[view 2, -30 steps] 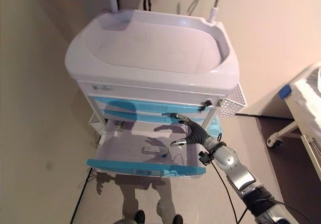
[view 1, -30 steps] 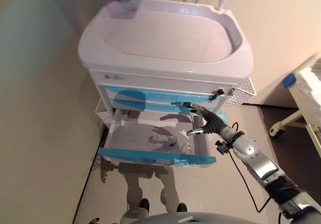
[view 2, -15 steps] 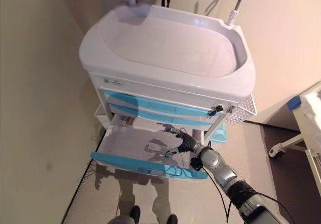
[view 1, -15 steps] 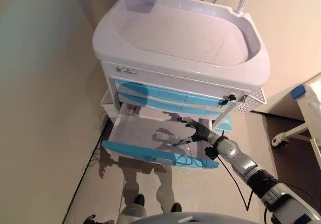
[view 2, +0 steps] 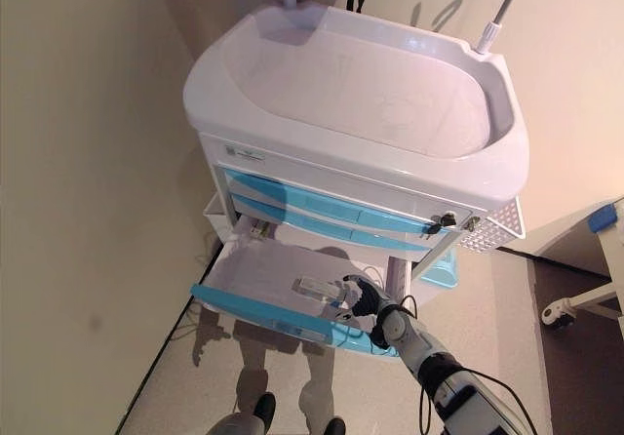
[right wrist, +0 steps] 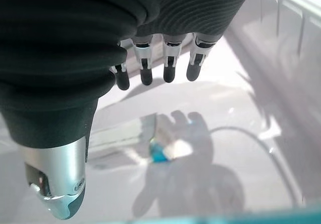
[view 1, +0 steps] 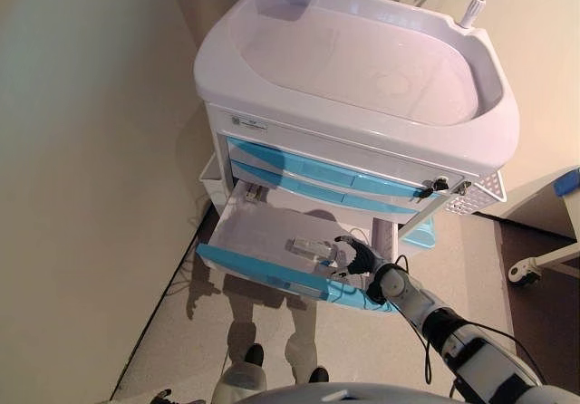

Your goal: Open the drawer and pick up the medicine

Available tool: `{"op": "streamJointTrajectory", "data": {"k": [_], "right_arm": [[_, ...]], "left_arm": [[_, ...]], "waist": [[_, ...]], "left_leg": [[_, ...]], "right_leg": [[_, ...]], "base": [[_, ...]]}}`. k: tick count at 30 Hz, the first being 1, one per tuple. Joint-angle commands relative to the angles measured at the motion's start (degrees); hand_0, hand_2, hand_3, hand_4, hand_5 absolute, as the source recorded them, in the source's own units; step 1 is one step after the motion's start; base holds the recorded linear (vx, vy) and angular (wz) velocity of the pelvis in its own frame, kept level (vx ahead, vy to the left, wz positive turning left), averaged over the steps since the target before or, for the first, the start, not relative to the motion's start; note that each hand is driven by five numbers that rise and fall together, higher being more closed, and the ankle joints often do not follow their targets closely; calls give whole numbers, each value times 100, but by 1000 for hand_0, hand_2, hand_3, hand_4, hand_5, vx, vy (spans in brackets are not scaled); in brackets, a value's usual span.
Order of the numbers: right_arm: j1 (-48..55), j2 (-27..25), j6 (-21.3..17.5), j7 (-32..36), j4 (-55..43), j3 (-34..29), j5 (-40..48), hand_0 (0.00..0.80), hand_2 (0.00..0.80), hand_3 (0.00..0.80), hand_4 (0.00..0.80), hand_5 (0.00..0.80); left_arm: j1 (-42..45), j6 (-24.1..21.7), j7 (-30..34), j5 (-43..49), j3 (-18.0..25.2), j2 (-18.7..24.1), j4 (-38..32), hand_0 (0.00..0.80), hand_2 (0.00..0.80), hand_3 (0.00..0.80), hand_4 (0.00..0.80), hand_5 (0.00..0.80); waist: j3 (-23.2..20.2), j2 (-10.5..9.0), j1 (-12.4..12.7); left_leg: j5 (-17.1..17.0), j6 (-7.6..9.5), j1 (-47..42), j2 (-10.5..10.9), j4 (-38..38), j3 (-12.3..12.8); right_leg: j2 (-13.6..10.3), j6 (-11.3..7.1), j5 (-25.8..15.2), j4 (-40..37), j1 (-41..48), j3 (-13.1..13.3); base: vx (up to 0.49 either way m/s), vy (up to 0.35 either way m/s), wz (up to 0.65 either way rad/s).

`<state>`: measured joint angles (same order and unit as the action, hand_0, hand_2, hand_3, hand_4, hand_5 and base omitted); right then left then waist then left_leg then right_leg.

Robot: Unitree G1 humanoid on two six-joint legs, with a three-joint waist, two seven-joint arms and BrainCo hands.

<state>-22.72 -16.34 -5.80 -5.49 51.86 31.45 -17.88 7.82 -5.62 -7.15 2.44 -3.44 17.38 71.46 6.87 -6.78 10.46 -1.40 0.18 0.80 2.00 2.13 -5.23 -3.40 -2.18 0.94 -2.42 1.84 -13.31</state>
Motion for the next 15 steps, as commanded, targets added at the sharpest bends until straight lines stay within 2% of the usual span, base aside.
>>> {"op": "streamJointTrajectory", "data": {"k": [1,3,15], "right_arm": [[-396,50,-30,-308,-76,188,-242,0,0,0,0,0],[-577,181,27,-436,217,280,-351,0,0,0,0,0],[-977,359,116,-722,585,419,-492,0,0,0,0,0]], "left_arm": [[-198,-75,-166,-216,-126,-1,157,0,0,0,0,0],[-268,-87,-214,-287,-249,-47,110,0,0,0,0,0],[-445,-105,-341,-465,-511,-158,93,0,0,0,0,0]], "waist": [[-71,10,102],[-28,59,124],[142,191,122]], "left_leg": [[-147,149,314,250,107,-101],[-170,149,361,264,98,-144],[-220,149,518,283,79,-223]], "right_leg": [[-138,-248,-133,567,-412,-61],[-145,-247,-140,571,-440,-102],[-176,-241,-179,579,-567,-167]], "base": [[-18,-6,6],[-11,-2,15],[-8,-3,5]]}}
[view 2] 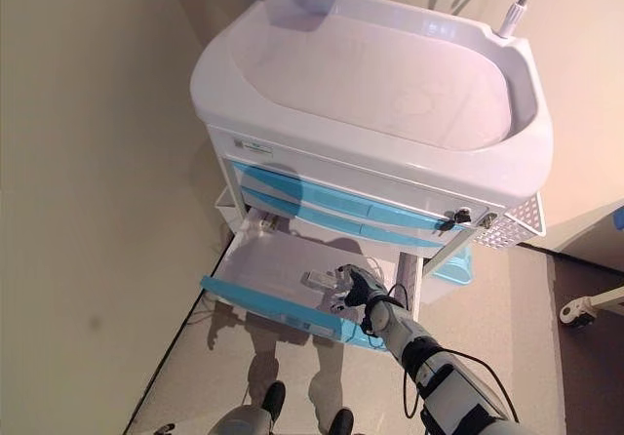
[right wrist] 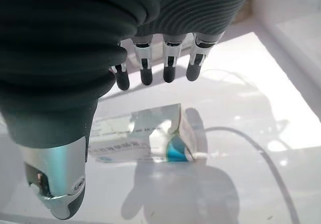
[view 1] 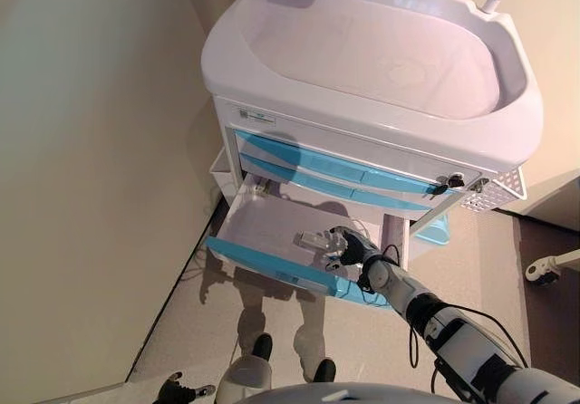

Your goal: Open the drawer and pick up the medicine

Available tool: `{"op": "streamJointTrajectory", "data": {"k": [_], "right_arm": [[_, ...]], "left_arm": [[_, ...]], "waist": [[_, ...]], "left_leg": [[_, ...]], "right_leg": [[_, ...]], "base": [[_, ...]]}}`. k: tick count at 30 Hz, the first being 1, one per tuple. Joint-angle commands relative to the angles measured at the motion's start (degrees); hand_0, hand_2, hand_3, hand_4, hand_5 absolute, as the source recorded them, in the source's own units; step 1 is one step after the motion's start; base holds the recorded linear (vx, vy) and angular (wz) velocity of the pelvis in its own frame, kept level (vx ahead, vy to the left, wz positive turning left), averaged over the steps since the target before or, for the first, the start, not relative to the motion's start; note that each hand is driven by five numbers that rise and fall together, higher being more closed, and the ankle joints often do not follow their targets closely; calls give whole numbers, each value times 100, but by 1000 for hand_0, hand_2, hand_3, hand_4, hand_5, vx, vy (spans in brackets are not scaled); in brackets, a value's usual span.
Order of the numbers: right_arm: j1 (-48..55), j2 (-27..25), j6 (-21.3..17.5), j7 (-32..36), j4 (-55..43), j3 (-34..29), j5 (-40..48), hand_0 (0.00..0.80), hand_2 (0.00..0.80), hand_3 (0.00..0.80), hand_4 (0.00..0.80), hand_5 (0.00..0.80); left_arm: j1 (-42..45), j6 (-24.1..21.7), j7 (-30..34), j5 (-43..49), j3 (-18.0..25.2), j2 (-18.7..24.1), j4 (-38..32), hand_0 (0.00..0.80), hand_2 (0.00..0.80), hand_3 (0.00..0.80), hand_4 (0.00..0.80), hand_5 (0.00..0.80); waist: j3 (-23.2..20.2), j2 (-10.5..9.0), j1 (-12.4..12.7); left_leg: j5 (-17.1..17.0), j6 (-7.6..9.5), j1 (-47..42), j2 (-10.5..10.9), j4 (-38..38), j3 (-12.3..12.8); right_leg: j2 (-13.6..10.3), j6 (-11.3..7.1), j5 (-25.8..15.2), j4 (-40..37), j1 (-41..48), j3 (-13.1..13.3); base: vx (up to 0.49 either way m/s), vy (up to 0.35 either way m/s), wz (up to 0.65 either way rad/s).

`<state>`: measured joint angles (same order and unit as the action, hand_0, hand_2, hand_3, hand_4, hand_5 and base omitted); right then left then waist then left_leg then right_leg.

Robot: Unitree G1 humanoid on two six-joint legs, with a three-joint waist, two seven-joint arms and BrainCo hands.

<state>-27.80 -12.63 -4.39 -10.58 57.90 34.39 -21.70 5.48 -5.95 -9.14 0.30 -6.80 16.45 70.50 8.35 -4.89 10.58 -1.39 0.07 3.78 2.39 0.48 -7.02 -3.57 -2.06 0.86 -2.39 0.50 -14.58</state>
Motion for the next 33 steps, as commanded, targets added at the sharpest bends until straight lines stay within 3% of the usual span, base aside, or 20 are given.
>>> {"op": "streamJointTrajectory", "data": {"k": [1,27,28,29,33], "right_arm": [[-504,-3,-10,-241,0,150,-118,0,0,0,0,0],[-1250,173,214,-809,995,217,-289,0,0,0,0,0],[-1253,175,218,-809,1013,221,-309,458,458,458,458,458],[-1311,181,252,-825,1051,265,-389,800,800,800,800,800],[-1320,221,275,-872,1210,278,-476,800,800,800,800,800]], "left_arm": [[-213,-67,-163,-271,-195,-77,182,0,0,0,0,0],[-613,-167,-458,-537,-766,-289,10,0,0,0,0,0],[-638,-162,-465,-535,-773,-303,11,0,0,0,0,0],[-664,-162,-479,-550,-790,-314,25,0,0,0,0,0],[-701,-177,-494,-562,-831,-327,-1,0,0,0,0,0]], "waist": [[11,10,111],[469,402,92],[485,414,85],[506,422,77],[518,448,72]], "left_leg": [[-223,160,237,250,237,-42],[-288,212,660,359,112,-72],[-291,215,667,360,115,-66],[-296,214,683,360,116,-61],[-297,223,701,370,125,-70]], "right_leg": [[-160,-255,-176,581,-453,-40],[-282,-249,-201,834,-929,2],[-284,-247,-206,853,-955,23],[-294,-250,-211,856,-979,23],[-299,-247,-209,865,-1010,36]], "base": [[0,0,0],[-5,3,2],[0,0,0],[0,0,0],[0,0,0]]}}
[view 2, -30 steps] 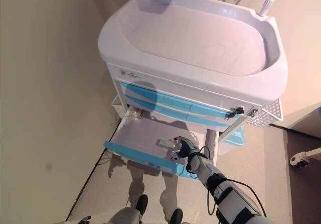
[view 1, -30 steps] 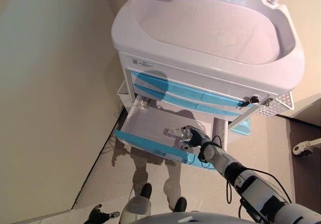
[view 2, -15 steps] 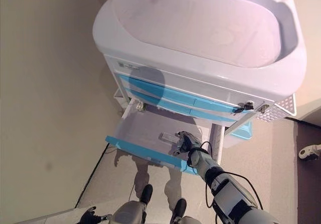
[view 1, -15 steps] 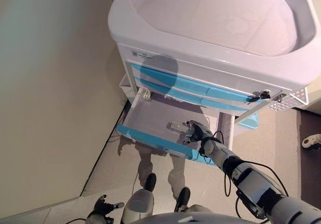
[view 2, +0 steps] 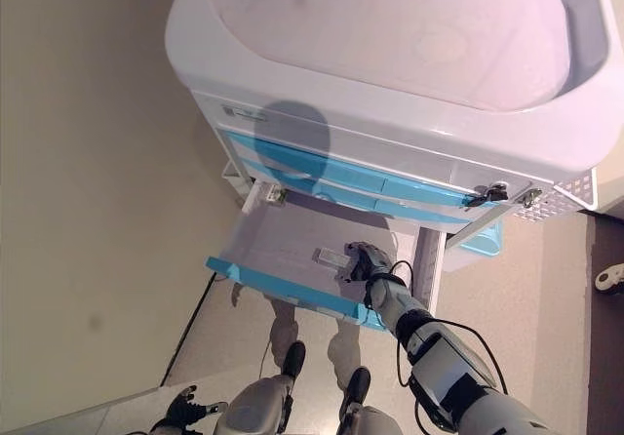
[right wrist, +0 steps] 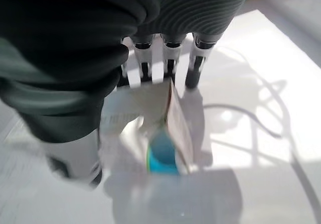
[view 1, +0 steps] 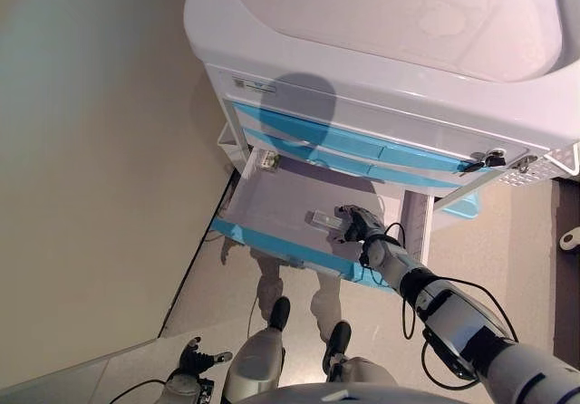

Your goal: Open the drawer and pick up the medicine

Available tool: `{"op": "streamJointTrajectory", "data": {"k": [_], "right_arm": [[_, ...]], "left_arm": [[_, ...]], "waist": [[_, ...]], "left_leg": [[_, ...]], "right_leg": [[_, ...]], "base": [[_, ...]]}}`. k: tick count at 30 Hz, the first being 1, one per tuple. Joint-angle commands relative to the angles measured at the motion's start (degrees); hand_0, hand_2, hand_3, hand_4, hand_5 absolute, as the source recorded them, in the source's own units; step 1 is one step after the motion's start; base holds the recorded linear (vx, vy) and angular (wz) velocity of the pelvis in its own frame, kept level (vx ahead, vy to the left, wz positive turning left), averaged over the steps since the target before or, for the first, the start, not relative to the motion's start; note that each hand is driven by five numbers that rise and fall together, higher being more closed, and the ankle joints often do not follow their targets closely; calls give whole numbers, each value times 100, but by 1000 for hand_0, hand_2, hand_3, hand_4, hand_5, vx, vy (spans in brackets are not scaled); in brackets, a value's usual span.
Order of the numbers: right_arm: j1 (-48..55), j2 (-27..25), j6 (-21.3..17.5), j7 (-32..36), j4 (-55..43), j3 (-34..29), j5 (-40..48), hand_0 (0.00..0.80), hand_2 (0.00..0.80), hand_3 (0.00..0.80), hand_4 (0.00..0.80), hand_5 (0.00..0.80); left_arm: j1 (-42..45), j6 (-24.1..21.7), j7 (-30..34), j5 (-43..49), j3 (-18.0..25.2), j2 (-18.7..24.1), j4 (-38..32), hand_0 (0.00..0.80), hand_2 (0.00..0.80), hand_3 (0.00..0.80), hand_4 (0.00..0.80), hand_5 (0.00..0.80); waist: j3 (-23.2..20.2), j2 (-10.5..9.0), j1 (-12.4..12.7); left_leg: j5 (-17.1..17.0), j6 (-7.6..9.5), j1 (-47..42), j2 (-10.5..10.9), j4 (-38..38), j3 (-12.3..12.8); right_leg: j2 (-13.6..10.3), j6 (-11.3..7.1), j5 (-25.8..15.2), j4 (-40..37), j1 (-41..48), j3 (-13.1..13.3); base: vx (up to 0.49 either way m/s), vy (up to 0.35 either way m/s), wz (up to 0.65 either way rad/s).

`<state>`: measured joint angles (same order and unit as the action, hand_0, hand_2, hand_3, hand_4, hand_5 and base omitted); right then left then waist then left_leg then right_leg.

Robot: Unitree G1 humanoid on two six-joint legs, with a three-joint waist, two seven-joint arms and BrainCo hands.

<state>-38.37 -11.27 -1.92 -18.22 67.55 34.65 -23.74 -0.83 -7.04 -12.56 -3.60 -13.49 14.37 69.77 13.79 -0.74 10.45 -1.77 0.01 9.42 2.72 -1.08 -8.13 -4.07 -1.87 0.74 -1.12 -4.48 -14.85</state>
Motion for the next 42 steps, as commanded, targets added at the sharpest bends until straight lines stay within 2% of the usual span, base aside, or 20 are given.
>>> {"op": "streamJointTrajectory", "data": {"k": [1,10,19,23,26,29,31,33,34,35,36,38,39,40,42], "right_arm": [[-264,86,28,-109,246,252,-272,800,800,800,800,800],[-191,84,6,-202,152,213,-261,800,800,800,800,800],[-231,-248,-36,-207,-436,341,-590,800,800,800,800,800],[-258,-562,-162,-30,-1444,384,-564,800,800,800,800,800],[-221,-945,-328,329,-2654,443,-552,800,800,800,800,800],[-54,-1579,-634,866,-4168,387,-262,800,800,800,800,800],[-36,-1604,-619,892,-4209,374,-253,800,800,800,800,800],[211,-2180,-918,1545,-5251,268,501,800,800,800,800,800],[220,-2193,-909,1559,-5272,260,510,800,800,800,800,800],[234,-2467,-986,1861,-5706,204,945,800,800,800,800,800],[245,-2482,-975,1876,-5731,193,955,800,800,800,800,800],[384,-2709,-998,2247,-6119,116,1643,800,800,800,800,800],[525,-2922,-992,2615,-6536,26,2389,800,800,800,800,800],[525,-2922,-992,2615,-6536,26,2389,800,800,800,800,800],[600,-3318,-927,3070,-7059,-31,3321,800,800,800,800,800]], "left_arm": [[-69,-68,-153,-172,-162,-119,72,0,0,0,0,0],[-137,-92,-200,-211,-141,-138,93,0,0,0,0,0],[-102,-105,-168,-178,-4,-86,125,0,0,0,0,0],[-78,-73,-140,-167,156,-27,190,0,0,0,0,0],[-21,-23,-89,-141,383,21,234,0,0,0,0,0],[43,54,34,-52,650,89,309,0,0,0,0,0],[44,55,35,-50,643,86,307,0,0,0,0,0],[139,100,206,144,831,185,375,0,0,0,0,0],[140,100,207,146,828,183,374,0,0,0,0,0],[153,114,318,187,905,235,401,0,0,0,0,0],[152,114,319,188,901,234,401,0,0,0,0,0],[185,126,429,257,959,285,403,0,0,0,0,0],[219,136,528,324,1004,327,436,0,0,0,0,0],[219,136,528,324,1004,327,436,0,0,0,0,0],[281,124,675,365,1045,347,423,0,0,0,0,0]], "waist": [[-27,33,85],[-44,39,17],[-68,-62,-44],[-92,-191,-107],[-128,-329,-191],[-192,-482,-301],[-187,-478,-286],[-322,-592,-384],[-320,-589,-376],[-416,-635,-436],[-413,-632,-426],[-524,-669,-472],[-649,-694,-529],[-649,-694,-529],[-838,-696,-587]], "left_leg": [[-258,229,140,337,280,40],[-281,231,127,334,356,12],[-268,220,87,302,408,91],[-247,208,56,253,412,206],[-215,196,3,203,415,331],[-165,178,-128,136,419,517],[-164,178,-138,135,423,526],[-108,154,-320,70,442,699],[-107,153,-327,69,445,704],[-85,132,-418,40,465,787],[-85,132,-426,39,469,792],[-67,111,-518,12,492,868],[-46,89,-625,-18,519,947],[-46,89,-625,-18,519,947],[-13,55,-753,-52,551,1075]], "right_leg": [[-250,-266,-197,739,-514,63],[-256,-252,-184,748,-540,82],[-213,-273,-253,637,-536,150],[-161,-281,-310,575,-531,264],[-109,-286,-333,542,-515,365],[-43,-290,-342,534,-459,521],[-42,-290,-342,533,-454,529],[22,-288,-325,497,-343,668],[23,-288,-325,495,-338,673],[51,-296,-335,456,-274,745],[53,-296,-336,452,-268,750],[79,-302,-343,400,-192,792],[99,-307,-360,328,-98,857],[99,-307,-360,328,-98,857],[149,-321,-411,200,23,958]], "base": [[0,0,0],[0,0,0],[0,0,0],[-6,-6,-2],[0,-30,-23],[9,-25,-35],[16,-9,-33],[47,-32,-26],[55,-33,-36],[35,-17,-34],[44,-31,-35],[49,-33,-25],[58,-28,-17],[53,-29,-17],[43,-24,-12]]}}
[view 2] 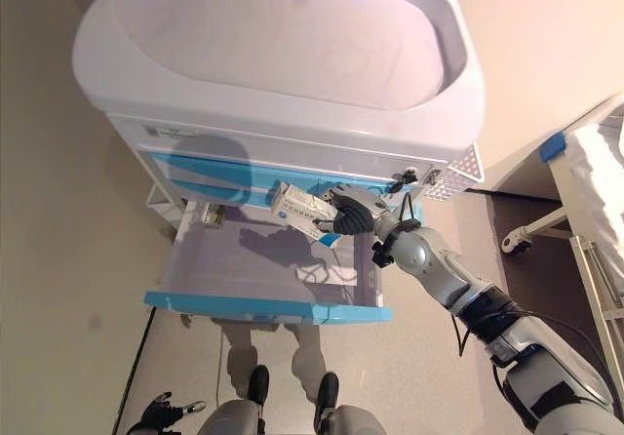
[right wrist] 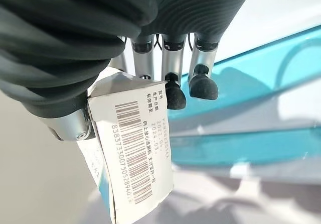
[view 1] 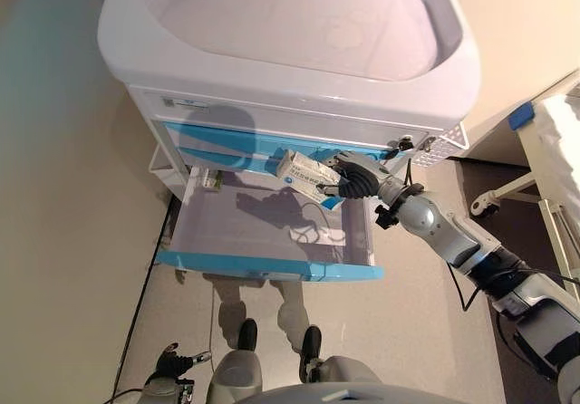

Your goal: Open the drawer and pick up the medicine

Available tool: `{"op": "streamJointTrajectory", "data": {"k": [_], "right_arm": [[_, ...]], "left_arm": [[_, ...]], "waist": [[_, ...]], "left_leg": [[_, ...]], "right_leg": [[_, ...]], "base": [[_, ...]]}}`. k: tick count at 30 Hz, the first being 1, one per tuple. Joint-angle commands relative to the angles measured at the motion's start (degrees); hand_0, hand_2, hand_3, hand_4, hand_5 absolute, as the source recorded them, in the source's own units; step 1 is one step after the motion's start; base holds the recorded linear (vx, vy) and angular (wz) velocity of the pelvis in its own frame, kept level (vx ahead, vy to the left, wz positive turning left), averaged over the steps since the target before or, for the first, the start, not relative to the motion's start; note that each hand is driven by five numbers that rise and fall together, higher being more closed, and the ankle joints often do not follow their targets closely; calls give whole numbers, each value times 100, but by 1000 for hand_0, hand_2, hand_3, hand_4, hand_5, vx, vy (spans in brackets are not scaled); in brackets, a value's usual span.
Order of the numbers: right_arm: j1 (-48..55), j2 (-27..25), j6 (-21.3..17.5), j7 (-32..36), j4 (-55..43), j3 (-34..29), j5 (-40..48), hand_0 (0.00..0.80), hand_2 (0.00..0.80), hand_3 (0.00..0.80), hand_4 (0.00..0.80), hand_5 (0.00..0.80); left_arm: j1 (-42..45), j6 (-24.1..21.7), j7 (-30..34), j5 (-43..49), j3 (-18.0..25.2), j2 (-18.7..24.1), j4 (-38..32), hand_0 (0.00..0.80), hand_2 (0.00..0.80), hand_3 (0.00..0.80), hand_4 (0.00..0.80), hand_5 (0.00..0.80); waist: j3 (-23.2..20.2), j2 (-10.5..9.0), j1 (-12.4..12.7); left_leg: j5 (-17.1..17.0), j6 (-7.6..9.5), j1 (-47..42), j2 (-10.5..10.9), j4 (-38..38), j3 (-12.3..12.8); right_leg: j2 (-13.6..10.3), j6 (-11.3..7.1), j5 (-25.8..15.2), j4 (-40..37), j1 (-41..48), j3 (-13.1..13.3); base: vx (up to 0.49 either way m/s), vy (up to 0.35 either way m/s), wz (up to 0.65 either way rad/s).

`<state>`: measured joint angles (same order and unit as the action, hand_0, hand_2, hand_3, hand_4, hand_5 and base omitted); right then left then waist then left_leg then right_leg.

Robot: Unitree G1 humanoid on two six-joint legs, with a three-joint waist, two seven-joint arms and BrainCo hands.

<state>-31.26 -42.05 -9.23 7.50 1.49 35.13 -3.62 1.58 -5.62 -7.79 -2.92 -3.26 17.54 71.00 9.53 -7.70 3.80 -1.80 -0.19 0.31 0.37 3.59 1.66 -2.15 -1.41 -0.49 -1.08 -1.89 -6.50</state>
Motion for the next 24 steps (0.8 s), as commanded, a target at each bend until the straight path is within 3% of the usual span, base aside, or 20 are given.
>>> {"op": "streamJointTrajectory", "data": {"k": [1,8,13,17,24], "right_arm": [[-107,-248,-190,502,-463,-83,1315,800,800,800,800,800],[-340,-1398,-19,1149,-1384,-21,3158,800,800,800,800,800],[-334,-1948,-72,1100,-1560,-341,3502,800,800,800,800,800],[-476,-2082,-172,647,-993,-759,3465,800,800,800,800,800],[-1122,-1848,-185,43,309,-761,2869,800,800,800,800,800]], "left_arm": [[41,-17,199,297,20,27,300,0,0,0,0,0],[156,4,417,362,69,-28,351,0,0,0,0,0],[276,18,486,398,44,-124,420,0,0,0,0,0],[386,44,485,375,-10,-224,538,0,0,0,0,0],[419,89,400,294,-227,-300,600,0,0,0,0,0]], "waist": [[-412,3,84],[-850,15,-40],[-1032,28,-80],[-1162,46,-82],[-1216,14,-17]], "left_leg": [[-9,75,155,182,85,100],[27,-2,-101,100,141,406],[51,-23,-188,93,134,445],[91,-32,-268,72,110,529],[80,-40,-273,55,108,500]], "right_leg": [[-40,-367,-291,191,-233,127],[67,-402,-369,-41,-19,374],[83,-409,-355,-86,96,363],[104,-417,-360,-137,167,404],[113,-395,-363,-152,208,338]], "base": [[32,-16,-17],[23,-7,-21],[24,-4,-16],[0,0,0],[0,0,0]]}}
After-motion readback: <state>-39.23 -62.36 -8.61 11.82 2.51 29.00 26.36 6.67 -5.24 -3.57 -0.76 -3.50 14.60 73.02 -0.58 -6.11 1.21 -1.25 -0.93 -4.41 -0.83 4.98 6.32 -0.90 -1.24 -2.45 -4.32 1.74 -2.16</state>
